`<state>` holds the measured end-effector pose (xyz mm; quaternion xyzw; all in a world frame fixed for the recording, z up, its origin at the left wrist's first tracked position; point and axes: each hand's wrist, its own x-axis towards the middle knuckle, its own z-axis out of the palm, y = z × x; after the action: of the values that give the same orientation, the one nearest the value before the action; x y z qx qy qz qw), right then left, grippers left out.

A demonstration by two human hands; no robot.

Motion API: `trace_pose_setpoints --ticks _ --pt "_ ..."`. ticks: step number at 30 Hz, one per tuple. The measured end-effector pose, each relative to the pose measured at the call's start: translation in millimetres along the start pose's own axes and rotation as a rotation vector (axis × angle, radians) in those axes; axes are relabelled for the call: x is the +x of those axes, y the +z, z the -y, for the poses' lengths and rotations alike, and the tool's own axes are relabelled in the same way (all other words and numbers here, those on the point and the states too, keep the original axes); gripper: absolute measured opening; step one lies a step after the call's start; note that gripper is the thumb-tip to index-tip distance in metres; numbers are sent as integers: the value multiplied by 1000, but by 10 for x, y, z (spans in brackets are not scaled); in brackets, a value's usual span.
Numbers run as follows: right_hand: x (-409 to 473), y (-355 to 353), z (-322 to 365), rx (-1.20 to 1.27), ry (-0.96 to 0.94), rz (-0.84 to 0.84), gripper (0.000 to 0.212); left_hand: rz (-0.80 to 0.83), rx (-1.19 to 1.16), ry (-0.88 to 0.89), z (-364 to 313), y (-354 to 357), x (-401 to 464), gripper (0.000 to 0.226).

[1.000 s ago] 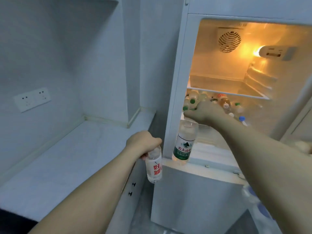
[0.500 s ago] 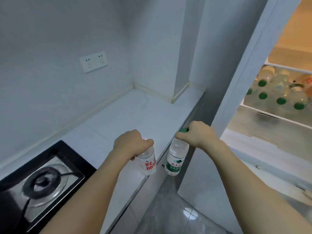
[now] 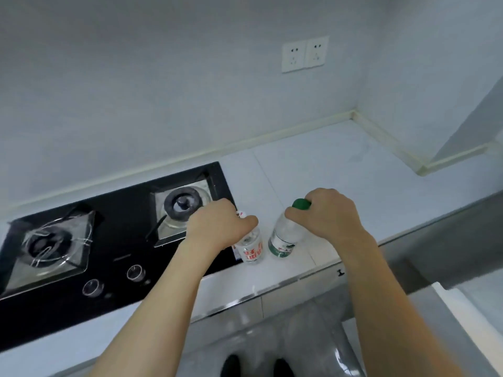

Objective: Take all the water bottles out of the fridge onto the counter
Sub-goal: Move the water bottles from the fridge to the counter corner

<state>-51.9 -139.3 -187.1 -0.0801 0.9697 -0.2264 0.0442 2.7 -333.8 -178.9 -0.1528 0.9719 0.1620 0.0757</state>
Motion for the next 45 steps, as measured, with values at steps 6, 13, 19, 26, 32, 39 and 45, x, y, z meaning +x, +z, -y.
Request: trace_pose_setpoints --ticks 6,13,19,26,32,39,45 --pt "77 365 585 -6 -246 150 45 -162 -32 -218 712 -105 -411 42" --pt "-187 738 1586 -37 -465 232 43 -287 -25 -403 1669 -433 -1008 47" --pt "-632 1125 2608 -116 -621 290 45 -339 -47 -539 2566 -682 -1593 46" --pt "-1178 1653 3625 -212 -746 313 41 -372 -79 -664 3589 -891 -2249 45" --pt "-1708 2014 4433 -190 -832 327 41 -477 -90 -764 4386 -1072 -2843 48" --pt "-2115 2363 5168 -195 -911 306 43 -510 -67 -855 5175 -1275 -3235 45" --pt "-2144 2784 5815 -252 -950 322 44 -476 -50 -951 5842 -1411 -3332 40"
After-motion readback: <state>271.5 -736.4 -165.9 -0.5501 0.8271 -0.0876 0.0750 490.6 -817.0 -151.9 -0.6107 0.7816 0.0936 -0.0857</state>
